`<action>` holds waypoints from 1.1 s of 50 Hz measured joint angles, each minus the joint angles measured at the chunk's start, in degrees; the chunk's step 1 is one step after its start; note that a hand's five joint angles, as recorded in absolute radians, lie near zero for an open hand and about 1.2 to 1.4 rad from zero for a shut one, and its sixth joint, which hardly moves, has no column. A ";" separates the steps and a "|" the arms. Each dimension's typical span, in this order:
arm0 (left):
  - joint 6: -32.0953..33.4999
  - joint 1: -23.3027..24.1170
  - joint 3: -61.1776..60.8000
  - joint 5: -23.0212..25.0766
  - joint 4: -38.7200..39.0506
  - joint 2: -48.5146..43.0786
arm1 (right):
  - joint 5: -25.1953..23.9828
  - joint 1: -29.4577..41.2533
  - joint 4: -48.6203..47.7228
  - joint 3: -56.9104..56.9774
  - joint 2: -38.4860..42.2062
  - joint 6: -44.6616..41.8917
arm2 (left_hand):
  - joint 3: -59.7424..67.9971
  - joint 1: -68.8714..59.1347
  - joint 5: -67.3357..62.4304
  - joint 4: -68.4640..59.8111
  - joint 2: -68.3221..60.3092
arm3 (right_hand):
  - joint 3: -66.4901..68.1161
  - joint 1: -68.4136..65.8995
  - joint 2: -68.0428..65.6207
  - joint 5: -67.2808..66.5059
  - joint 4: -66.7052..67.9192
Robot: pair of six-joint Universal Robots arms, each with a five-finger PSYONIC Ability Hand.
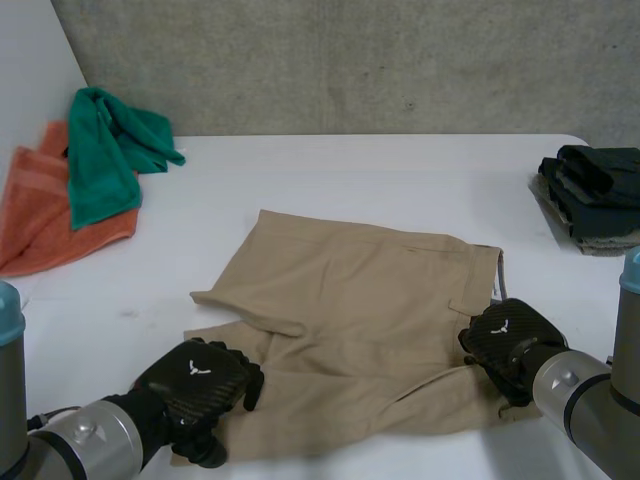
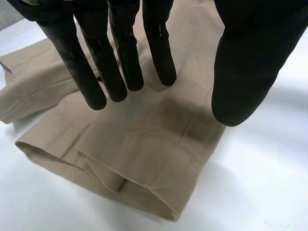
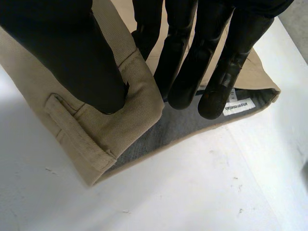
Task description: Fold the laundry.
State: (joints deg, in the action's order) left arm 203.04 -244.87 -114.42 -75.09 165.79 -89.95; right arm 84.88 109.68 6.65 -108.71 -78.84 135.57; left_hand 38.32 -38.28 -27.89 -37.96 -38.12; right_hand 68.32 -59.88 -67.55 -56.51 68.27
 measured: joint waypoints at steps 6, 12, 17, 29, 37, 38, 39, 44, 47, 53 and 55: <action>0.23 -0.22 -0.77 -0.51 3.81 -1.28 | 0.66 0.22 -0.42 -0.03 0.00 0.06 | 3.03 -3.62 -3.32 -3.26 -3.61 | 0.00 0.00 0.00 0.00 0.00; 0.52 -0.27 -1.03 -2.16 10.28 -4.32 | 0.94 0.29 -0.38 -0.09 -0.06 0.02 | 26.87 -27.94 -27.15 -27.57 -27.68 | 0.00 0.00 0.00 0.00 0.00; 0.68 0.18 -0.85 -3.49 12.91 -6.50 | 1.19 -0.03 0.17 -0.20 -0.62 -0.03 | 29.75 -28.03 -28.66 -30.62 -30.34 | 0.00 0.00 0.00 0.00 0.00; 1.27 2.22 2.57 -4.26 6.08 -1.58 | 1.27 -0.45 10.79 -0.09 -6.61 -2.45 | 29.75 -28.03 -28.66 -30.63 -30.36 | 0.01 0.00 0.00 0.00 0.00; 2.48 2.40 9.26 -4.18 2.01 1.70 | 0.62 -0.77 17.59 4.35 -11.54 -6.74 | 29.96 -28.03 -28.66 -30.64 -30.42 | 0.01 0.00 0.00 0.00 0.00; 2.88 2.39 10.38 -4.19 2.40 1.18 | 0.55 -0.85 17.69 5.20 -11.67 -6.99 | 30.00 -28.03 -28.66 -30.65 -30.46 | 0.00 0.00 0.00 0.00 0.00; 3.39 2.38 11.78 -4.20 3.12 0.22 | 0.51 -0.92 17.63 6.09 -11.62 -7.18 | 30.00 -28.03 -28.66 -30.65 -30.48 | 0.00 0.00 0.00 0.00 0.00; 6.25 2.34 20.26 -4.98 9.10 -8.56 | 0.74 -1.02 15.27 11.82 -6.98 -7.37 | 30.01 -28.03 -28.66 -30.66 -30.50 | 0.00 0.00 0.00 0.00 0.00; 7.93 2.46 26.80 -6.13 13.56 -16.18 | 1.09 -0.92 12.99 15.47 -2.01 -6.81 | 30.01 -28.03 -28.66 -30.67 -30.50 | 0.00 0.00 0.00 0.00 0.00; 10.73 3.15 42.16 -8.38 21.82 -32.93 | 2.67 -0.61 6.84 22.82 7.45 -4.12 | 30.02 -28.03 -28.66 -30.84 -30.50 | 0.00 0.00 0.00 -0.21 0.00; 11.48 3.35 46.32 -8.71 23.84 -37.19 | 3.47 -0.48 4.47 24.93 10.08 -3.49 | 30.02 -28.03 -28.66 -30.85 -30.50 | 0.00 0.00 0.00 -0.21 0.00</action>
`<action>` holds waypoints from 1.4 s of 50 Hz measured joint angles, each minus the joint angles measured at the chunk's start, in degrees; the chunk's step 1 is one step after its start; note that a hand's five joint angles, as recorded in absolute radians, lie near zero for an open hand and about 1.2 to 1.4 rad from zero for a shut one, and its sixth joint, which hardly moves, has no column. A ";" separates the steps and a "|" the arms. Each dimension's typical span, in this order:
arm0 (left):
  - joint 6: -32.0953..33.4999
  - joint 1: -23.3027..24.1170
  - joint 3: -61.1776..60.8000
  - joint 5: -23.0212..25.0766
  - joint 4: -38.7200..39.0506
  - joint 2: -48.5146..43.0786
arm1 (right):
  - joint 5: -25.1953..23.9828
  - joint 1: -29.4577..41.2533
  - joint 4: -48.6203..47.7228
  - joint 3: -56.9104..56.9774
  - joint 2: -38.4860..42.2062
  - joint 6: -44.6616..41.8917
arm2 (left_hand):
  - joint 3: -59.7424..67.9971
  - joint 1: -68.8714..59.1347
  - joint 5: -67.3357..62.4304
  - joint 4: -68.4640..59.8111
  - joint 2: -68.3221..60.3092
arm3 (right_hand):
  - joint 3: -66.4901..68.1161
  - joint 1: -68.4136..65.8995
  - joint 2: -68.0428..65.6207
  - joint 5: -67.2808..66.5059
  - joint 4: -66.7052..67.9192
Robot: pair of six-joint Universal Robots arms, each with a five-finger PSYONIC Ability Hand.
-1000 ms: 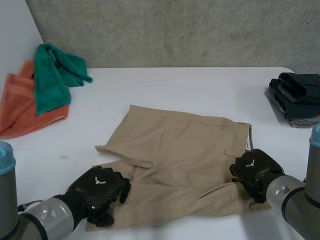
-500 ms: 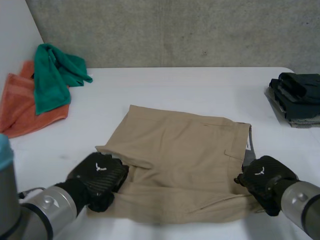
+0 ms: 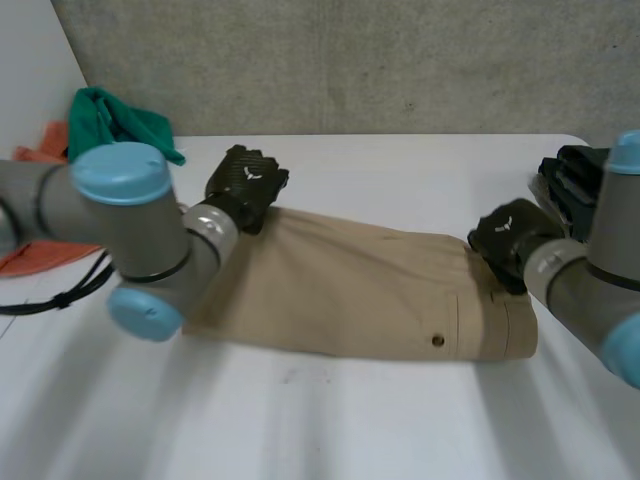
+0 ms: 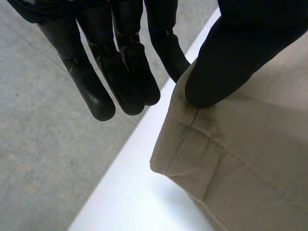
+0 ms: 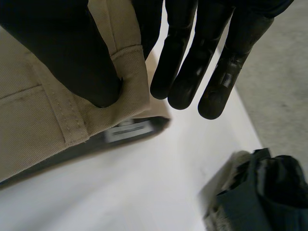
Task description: Fold the laundry.
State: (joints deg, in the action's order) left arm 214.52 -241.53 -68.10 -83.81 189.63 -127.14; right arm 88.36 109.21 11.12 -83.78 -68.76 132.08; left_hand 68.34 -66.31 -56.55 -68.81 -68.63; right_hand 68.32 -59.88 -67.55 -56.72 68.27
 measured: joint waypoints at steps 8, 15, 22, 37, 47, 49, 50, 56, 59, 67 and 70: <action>2.56 0.76 13.68 -0.43 7.85 -13.73 | 4.17 0.66 -12.10 8.69 11.20 0.35 | 0.01 0.00 0.00 -0.01 0.00 | 0.00 0.00 -0.03 -0.13 0.00; 3.19 0.79 23.46 -0.60 13.25 -24.11 | 6.44 0.85 -24.84 15.03 21.37 -2.50 | 0.01 0.00 0.00 -0.02 -0.01 | 0.00 0.00 -0.03 -0.14 0.01; 3.15 0.77 28.88 -0.27 16.45 -29.94 | 8.35 1.02 -35.44 18.87 29.15 -7.35 | -24.78 26.26 23.83 25.29 25.16 | -34.76 34.04 35.32 32.12 -33.51; 0.04 2.73 7.23 -0.50 27.62 -10.85 | 4.64 -0.75 -21.97 4.94 9.65 6.90 | -56.02 55.51 53.94 57.00 56.84 | -55.73 47.42 54.59 52.56 -54.47; -7.75 2.62 -9.16 -0.54 26.26 2.10 | -8.56 -6.25 -5.85 -6.69 0.67 21.57 | -56.02 55.51 53.94 57.00 56.84 | -49.36 42.33 49.11 48.10 -49.58; -9.69 2.57 -11.81 -0.47 25.56 3.76 | -10.80 -7.48 -6.63 -8.84 0.66 22.91 | -56.02 55.51 53.94 57.00 56.84 | -48.39 41.22 48.38 47.05 -48.53; -10.22 2.57 -12.49 -0.45 25.34 4.10 | -11.00 -7.61 -6.89 -9.09 0.70 23.01 | -56.02 55.51 53.94 57.00 56.84 | -48.39 41.22 48.38 47.05 -48.53; -12.58 2.50 -15.61 -0.39 24.32 4.83 | -11.57 -8.80 -16.53 -12.13 4.17 23.09 | -56.02 55.51 53.94 57.00 56.84 | -39.43 32.69 38.87 38.96 -39.25; -12.76 2.43 -16.03 -0.39 24.22 4.65 | -10.21 -8.85 -20.16 -11.88 7.10 22.11 | -56.02 55.51 53.94 57.00 56.84 | -33.33 27.23 32.49 33.23 -33.52; -12.59 2.46 -16.13 -0.39 24.24 4.52 | -8.85 -9.16 -21.39 -10.38 10.51 18.97 | -56.02 55.51 53.94 57.00 56.84 | -1.57 8.56 0.12 3.53 -0.89; -12.58 2.54 -16.16 -0.42 24.21 4.71 | -8.94 -9.65 -21.14 -10.29 10.63 18.44 | -56.02 55.51 53.94 57.00 56.84 | -1.10 8.55 -0.02 3.36 -0.14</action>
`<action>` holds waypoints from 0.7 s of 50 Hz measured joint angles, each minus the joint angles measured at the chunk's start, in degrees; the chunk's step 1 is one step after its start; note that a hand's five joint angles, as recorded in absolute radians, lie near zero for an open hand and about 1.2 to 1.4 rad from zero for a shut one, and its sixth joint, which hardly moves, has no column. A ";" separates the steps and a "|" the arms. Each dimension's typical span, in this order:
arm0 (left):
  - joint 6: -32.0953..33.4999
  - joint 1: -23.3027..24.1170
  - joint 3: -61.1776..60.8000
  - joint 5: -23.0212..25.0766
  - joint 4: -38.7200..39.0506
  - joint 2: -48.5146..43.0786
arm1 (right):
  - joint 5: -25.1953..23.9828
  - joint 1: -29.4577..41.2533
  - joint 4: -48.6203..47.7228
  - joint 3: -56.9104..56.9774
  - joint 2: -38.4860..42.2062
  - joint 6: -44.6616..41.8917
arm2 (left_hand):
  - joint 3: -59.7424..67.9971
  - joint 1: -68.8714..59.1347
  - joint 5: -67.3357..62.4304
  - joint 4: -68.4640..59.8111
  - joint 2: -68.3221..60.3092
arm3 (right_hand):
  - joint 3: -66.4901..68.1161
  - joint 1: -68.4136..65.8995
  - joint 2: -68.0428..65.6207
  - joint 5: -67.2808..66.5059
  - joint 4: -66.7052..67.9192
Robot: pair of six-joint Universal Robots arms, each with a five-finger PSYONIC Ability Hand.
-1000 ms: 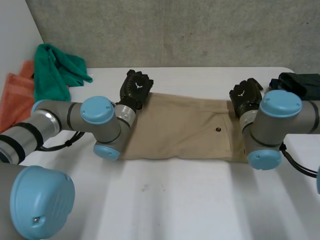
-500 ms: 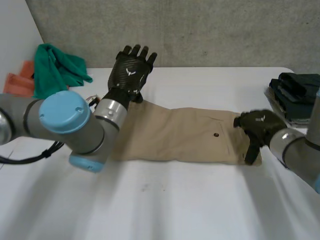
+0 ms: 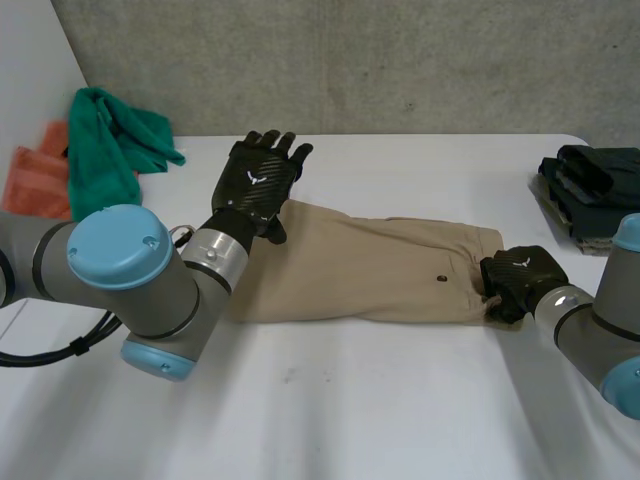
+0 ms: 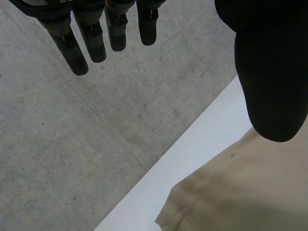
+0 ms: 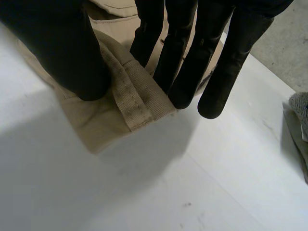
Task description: Fold the laundry.
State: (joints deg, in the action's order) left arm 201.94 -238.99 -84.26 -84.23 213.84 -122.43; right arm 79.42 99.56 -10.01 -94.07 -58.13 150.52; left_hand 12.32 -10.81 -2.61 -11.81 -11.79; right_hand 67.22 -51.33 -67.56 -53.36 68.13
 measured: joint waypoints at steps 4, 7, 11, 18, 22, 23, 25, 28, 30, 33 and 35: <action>-0.03 0.07 -0.18 -0.03 -0.06 0.57 | -0.48 -1.08 0.51 -0.53 -0.72 -0.24 | 0.00 0.00 0.00 0.00 0.00 | 0.05 0.00 0.00 -0.42 0.00; -0.08 0.08 -0.80 -0.05 -0.17 1.80 | -0.78 -2.89 1.23 -1.78 -3.75 -0.92 | 0.00 0.00 0.00 0.00 0.00 | 0.60 0.00 0.00 -1.27 0.04; -0.15 0.03 -1.91 -0.04 -0.51 3.78 | -0.88 -5.71 2.67 -3.10 -8.33 -4.44 | 0.00 0.00 0.00 0.00 0.00 | 0.65 -3.22 0.00 -1.73 0.05; -0.56 -0.43 -4.29 0.02 -1.70 7.86 | -0.43 -9.45 5.66 -2.87 -14.69 -19.49 | 0.00 0.00 0.00 0.00 0.00 | 0.85 -6.18 -0.01 -2.01 0.05; -1.92 -1.17 -5.31 0.04 -2.47 9.52 | -0.73 -5.93 5.29 -0.23 -15.95 -27.03 | 0.00 0.00 0.00 0.00 0.00 | 0.86 -7.43 0.00 -2.01 0.06; -2.57 -1.49 -5.56 0.03 -2.74 9.90 | -0.99 -3.47 4.70 0.95 -15.98 -28.43 | 0.00 0.00 0.00 0.00 0.00 | 0.86 -7.72 0.00 -2.01 0.06; -3.66 -1.99 -5.85 0.03 -3.14 10.36 | -1.76 1.18 3.44 2.87 -15.63 -29.88 | 0.00 0.00 0.00 0.00 0.00 | 0.86 -8.21 -0.01 -2.02 0.05; -4.67 -2.49 -6.05 0.04 -3.46 10.71 | -2.90 5.31 2.04 4.39 -14.70 -30.53 | 0.00 0.00 0.00 0.00 0.00 | 0.86 -8.21 -0.01 -2.02 0.05; -6.40 -3.69 -6.48 0.00 -3.95 11.31 | -6.51 13.13 -1.21 6.84 -11.32 -31.16 | 0.00 0.00 0.00 0.00 0.00 | 1.36 -8.21 0.00 -2.48 0.06; -7.59 -5.19 -7.00 -0.02 -4.24 11.93 | -10.47 18.84 -3.74 8.33 -7.71 -31.82 | 0.00 0.00 0.00 0.00 0.00 | 1.41 -8.21 -0.01 -2.55 0.06; -7.99 -6.21 -7.39 -0.03 -4.37 12.36 | -14.09 23.40 -5.43 9.55 -4.02 -32.67 | 0.00 0.00 0.00 0.00 0.00 | 1.41 -8.21 0.00 -2.55 0.06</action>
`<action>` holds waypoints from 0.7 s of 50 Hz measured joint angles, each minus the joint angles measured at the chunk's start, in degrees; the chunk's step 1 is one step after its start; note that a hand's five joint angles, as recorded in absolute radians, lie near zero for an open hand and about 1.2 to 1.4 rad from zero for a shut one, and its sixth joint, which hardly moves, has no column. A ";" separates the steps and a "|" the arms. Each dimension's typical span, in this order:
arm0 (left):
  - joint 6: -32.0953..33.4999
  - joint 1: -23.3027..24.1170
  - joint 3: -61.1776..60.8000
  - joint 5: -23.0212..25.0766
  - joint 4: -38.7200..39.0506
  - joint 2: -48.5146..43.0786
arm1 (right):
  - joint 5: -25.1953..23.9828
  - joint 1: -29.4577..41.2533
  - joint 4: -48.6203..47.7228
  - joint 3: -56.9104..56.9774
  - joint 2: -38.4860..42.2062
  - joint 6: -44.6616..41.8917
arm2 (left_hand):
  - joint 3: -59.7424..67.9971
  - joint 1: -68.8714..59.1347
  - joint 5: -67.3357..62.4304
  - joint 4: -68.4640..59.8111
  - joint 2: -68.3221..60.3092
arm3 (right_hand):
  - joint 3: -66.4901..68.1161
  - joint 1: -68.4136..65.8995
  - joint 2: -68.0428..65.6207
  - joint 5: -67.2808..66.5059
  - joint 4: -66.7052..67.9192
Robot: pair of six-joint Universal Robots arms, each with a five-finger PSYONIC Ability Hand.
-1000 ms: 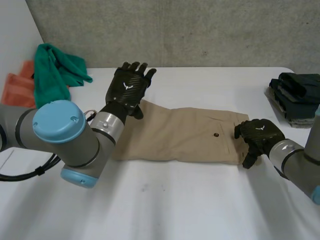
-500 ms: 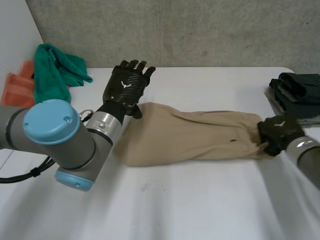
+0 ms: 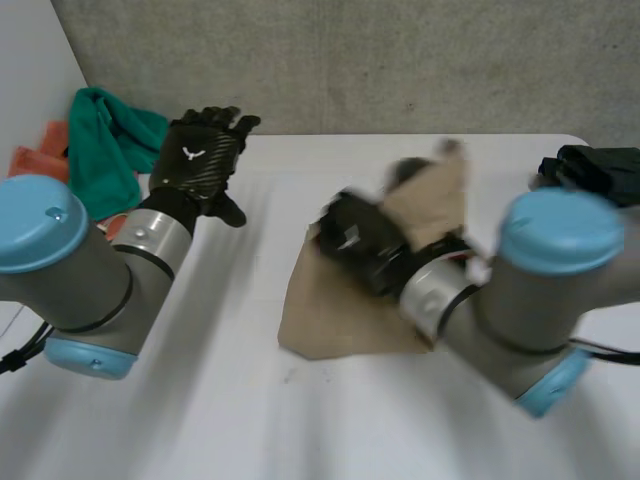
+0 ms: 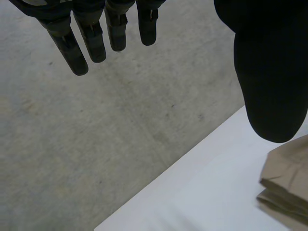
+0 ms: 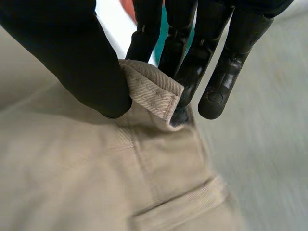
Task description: Fold the laundry.
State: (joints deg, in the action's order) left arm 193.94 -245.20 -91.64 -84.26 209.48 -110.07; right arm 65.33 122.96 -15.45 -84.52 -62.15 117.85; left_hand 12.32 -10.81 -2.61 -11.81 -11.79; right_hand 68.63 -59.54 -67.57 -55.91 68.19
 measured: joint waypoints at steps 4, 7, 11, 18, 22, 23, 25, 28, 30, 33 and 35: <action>-0.29 -1.72 -0.80 0.03 -0.20 0.68 | -3.62 4.71 -1.11 1.80 5.13 -0.89 | 0.00 0.00 0.00 0.00 0.00 | -1.90 1.02 1.97 1.11 -1.74; -0.29 -2.52 -1.20 0.03 -0.26 0.91 | -4.58 6.21 -1.19 2.66 6.98 -0.30 | 0.00 0.00 0.00 0.00 0.00 | -20.04 16.62 19.57 17.09 -19.80; -0.21 -3.13 -1.08 0.00 -0.22 0.97 | -4.26 6.51 -1.05 3.01 6.80 4.70 | 0.00 0.00 0.00 0.00 0.00 | -50.16 43.01 49.67 47.28 -49.73; -0.34 -2.02 2.86 0.04 -0.40 0.03 | 3.65 3.42 -0.43 2.75 -1.52 31.94 | 0.00 0.00 0.00 0.00 0.00 | -56.45 47.03 54.67 52.06 -54.34; -0.82 0.39 7.44 0.16 -2.33 -2.39 | 10.44 -0.71 2.69 2.99 -5.75 46.59 | 0.00 0.00 0.00 0.00 0.00 | -56.45 47.03 54.67 52.07 -54.34; -0.90 0.95 8.41 0.17 -2.95 -3.04 | 11.42 -1.49 3.62 3.17 -6.16 48.39 | 0.00 0.00 0.00 0.00 0.00 | -56.45 47.03 54.67 52.07 -54.34; -1.07 2.48 11.07 0.19 -4.98 -4.94 | 13.43 -3.24 6.30 3.99 -6.65 51.80 | 0.00 0.00 0.00 0.00 0.00 | -56.45 47.03 54.67 52.07 -54.34; -1.22 4.87 15.31 0.14 -9.15 -8.34 | 15.17 -4.95 10.64 6.02 -5.91 54.19 | 0.00 0.00 0.00 0.00 0.00 | -56.45 47.03 54.67 52.07 -54.34; -1.23 7.13 19.92 -0.22 -14.73 -12.32 | 15.73 -5.65 14.85 8.86 -3.78 54.69 | 0.00 0.00 0.00 0.00 0.00 | -56.45 47.03 54.67 52.07 -54.34; -1.16 8.89 23.98 -1.21 -20.51 -16.04 | 15.32 -5.89 21.28 14.41 1.04 54.21 | 0.00 0.00 0.00 0.00 0.00 | -56.45 47.03 54.67 52.07 -54.34; -1.09 9.49 25.41 -2.01 -22.87 -17.45 | 14.80 -5.84 23.46 16.59 3.05 53.94 | 0.00 0.00 0.00 0.00 0.00 | -56.45 47.02 54.67 52.07 -54.34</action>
State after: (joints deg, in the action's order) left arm 192.85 -235.71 -66.24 -86.27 186.61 -127.52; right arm 80.13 117.12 8.02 -67.93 -59.10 171.79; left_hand 12.32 -10.81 -2.61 -11.81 -11.79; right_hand 12.18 -12.52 -12.90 -3.84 13.85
